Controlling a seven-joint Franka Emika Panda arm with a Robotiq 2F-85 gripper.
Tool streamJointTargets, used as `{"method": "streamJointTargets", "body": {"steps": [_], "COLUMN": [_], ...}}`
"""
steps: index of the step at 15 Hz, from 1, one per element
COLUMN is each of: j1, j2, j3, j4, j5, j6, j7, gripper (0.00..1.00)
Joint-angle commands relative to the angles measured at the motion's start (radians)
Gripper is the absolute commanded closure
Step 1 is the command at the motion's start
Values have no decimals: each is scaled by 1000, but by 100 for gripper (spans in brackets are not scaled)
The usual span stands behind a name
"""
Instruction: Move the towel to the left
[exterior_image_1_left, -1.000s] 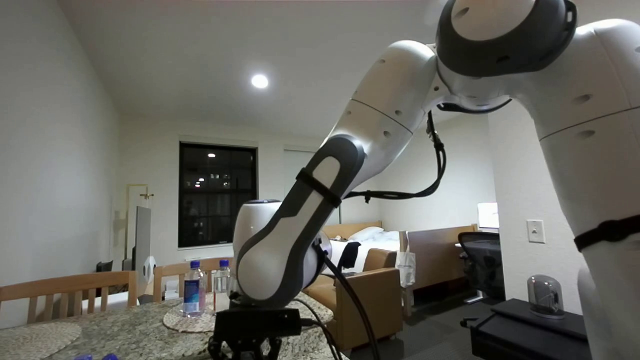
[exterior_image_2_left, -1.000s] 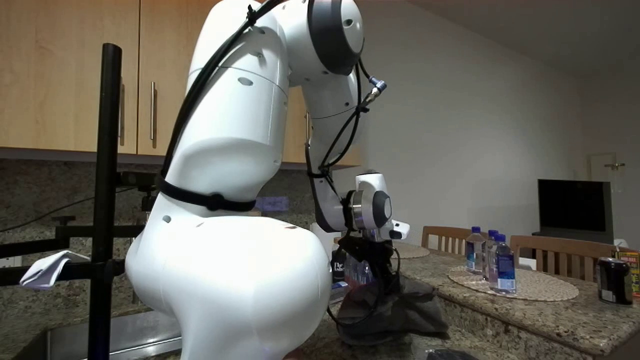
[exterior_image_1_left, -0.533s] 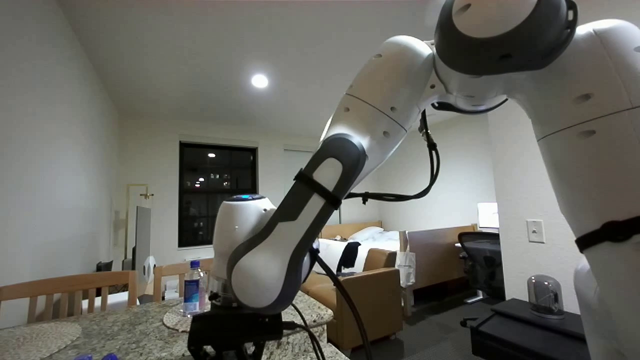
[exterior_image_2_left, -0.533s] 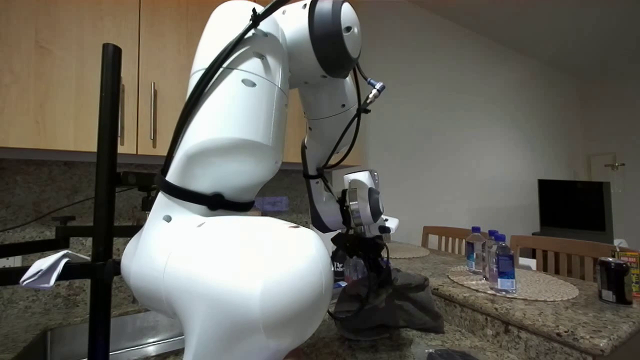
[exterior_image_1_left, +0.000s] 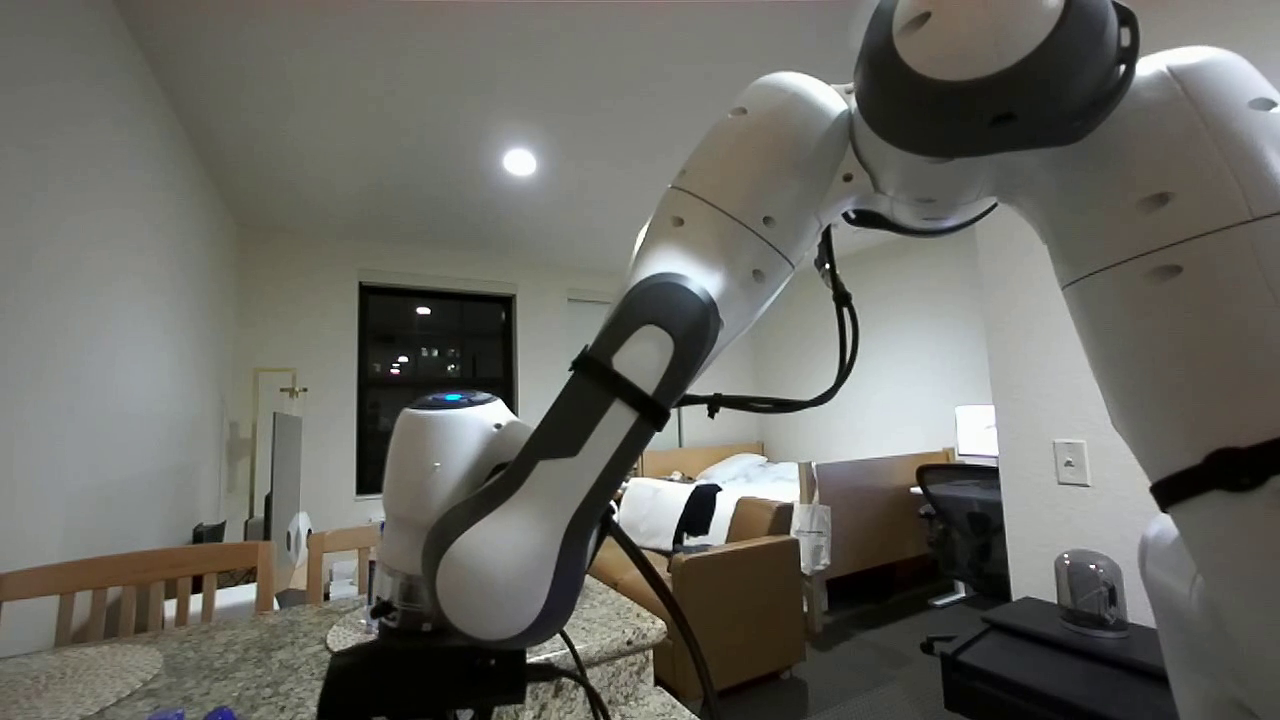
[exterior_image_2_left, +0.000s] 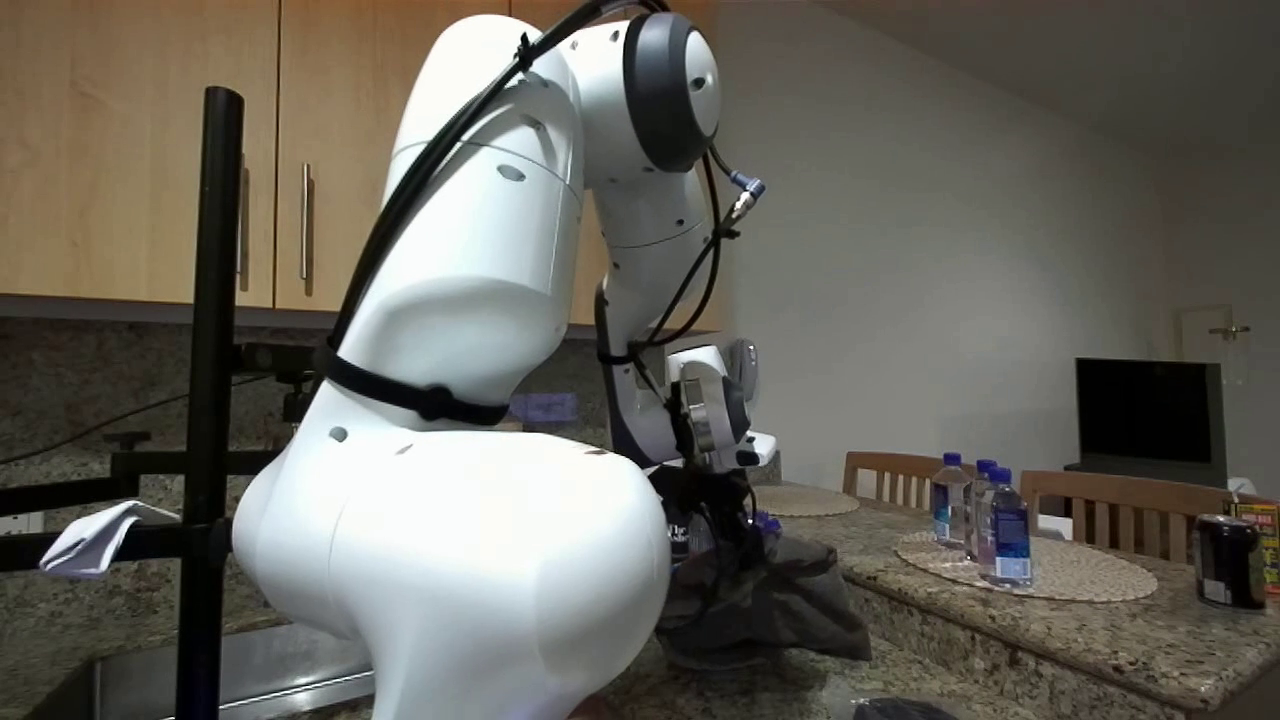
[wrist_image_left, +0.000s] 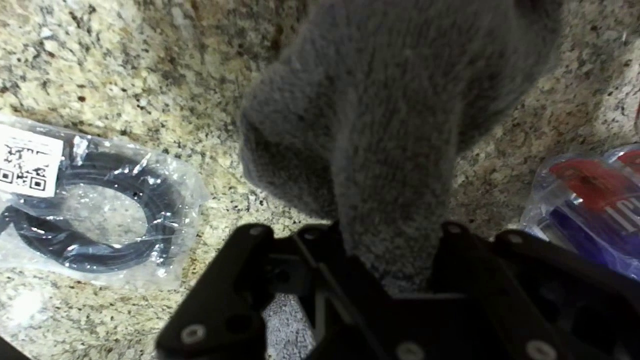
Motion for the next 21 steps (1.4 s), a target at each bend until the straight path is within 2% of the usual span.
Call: {"method": "streamJointTargets", "body": {"steps": [1, 10, 15, 21], "j1": [24, 147, 158, 113], "j2": [22, 78, 123, 188], "j3": [-3, -102, -101, -38], "j4": [22, 68, 67, 67], "j5": [-48, -338, -321, -237], "j6": [23, 39, 32, 22], "j7": [82, 403, 423, 368], "gripper": [89, 90, 90, 90]}}
